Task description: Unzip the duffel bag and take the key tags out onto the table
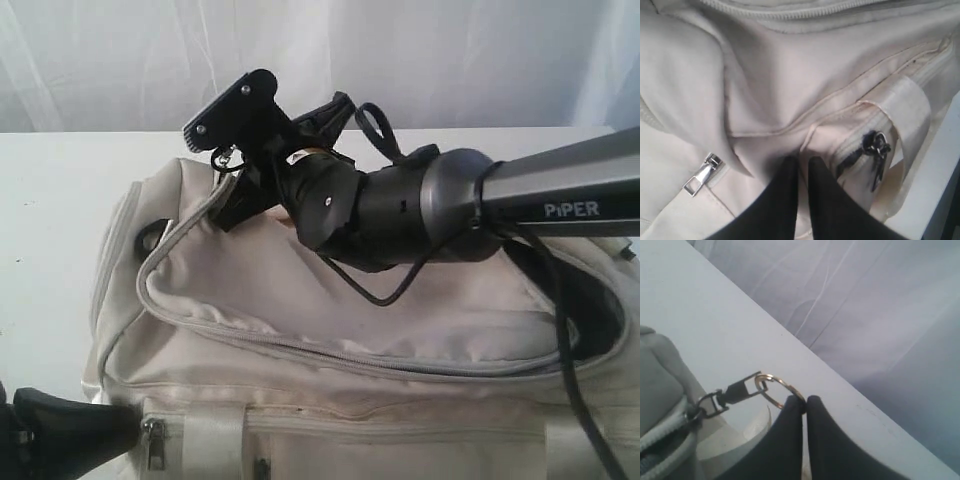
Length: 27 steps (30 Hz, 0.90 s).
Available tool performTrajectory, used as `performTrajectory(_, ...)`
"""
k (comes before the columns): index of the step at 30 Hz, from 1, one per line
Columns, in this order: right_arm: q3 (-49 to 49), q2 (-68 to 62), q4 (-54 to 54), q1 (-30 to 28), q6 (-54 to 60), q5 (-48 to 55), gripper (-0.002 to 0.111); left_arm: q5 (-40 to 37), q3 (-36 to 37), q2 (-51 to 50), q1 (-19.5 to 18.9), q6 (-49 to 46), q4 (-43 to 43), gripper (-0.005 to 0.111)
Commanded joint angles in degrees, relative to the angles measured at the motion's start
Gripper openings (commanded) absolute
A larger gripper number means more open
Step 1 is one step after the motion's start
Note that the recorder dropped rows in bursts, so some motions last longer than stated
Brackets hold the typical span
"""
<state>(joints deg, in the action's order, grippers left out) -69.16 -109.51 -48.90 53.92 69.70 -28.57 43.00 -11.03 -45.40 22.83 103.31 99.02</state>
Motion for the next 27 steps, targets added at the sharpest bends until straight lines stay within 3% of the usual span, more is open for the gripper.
performTrajectory(1,-1.0,1.0,-0.4,-0.3,-15.7,-1.2,0.0,-0.5,0.3,0.4,0.1,0.4,0.9,0.016)
performTrajectory(5,-1.0,4.0,-0.4,-0.3,-20.1,1.7,0.0,-0.5,0.3,0.4,0.1,0.4,0.9,0.016)
performTrajectory(8,-1.0,4.5,-0.9,-0.3,-20.1,-6.3,0.0,-0.5,0.3,0.4,0.1,0.4,0.9,0.016)
performTrajectory(13,-1.0,5.0,-2.5,-0.3,-21.7,-3.9,0.003,-0.5,0.3,0.4,0.1,0.4,0.9,0.016)
performTrajectory(15,-1.0,5.0,-2.5,-0.3,-21.7,-0.2,0.017,-0.5,0.3,0.4,0.1,0.4,0.9,0.016)
performTrajectory(18,-1.0,5.3,-2.5,-0.3,-21.7,1.6,0.054,-0.5,0.3,0.4,0.1,0.4,0.9,0.016)
performTrajectory(19,-1.0,5.6,-2.5,-0.3,-21.7,1.6,0.06,-0.5,0.3,0.4,0.1,0.4,0.9,0.016)
performTrajectory(21,-1.0,7.1,-2.5,-0.3,-20.8,2.2,0.066,-0.5,0.3,0.4,0.1,0.4,0.9,0.016)
performTrajectory(27,-0.9,15.7,-5.1,-0.3,-6.9,13.4,0.066,-0.5,0.3,0.4,0.1,0.4,0.9,0.016)
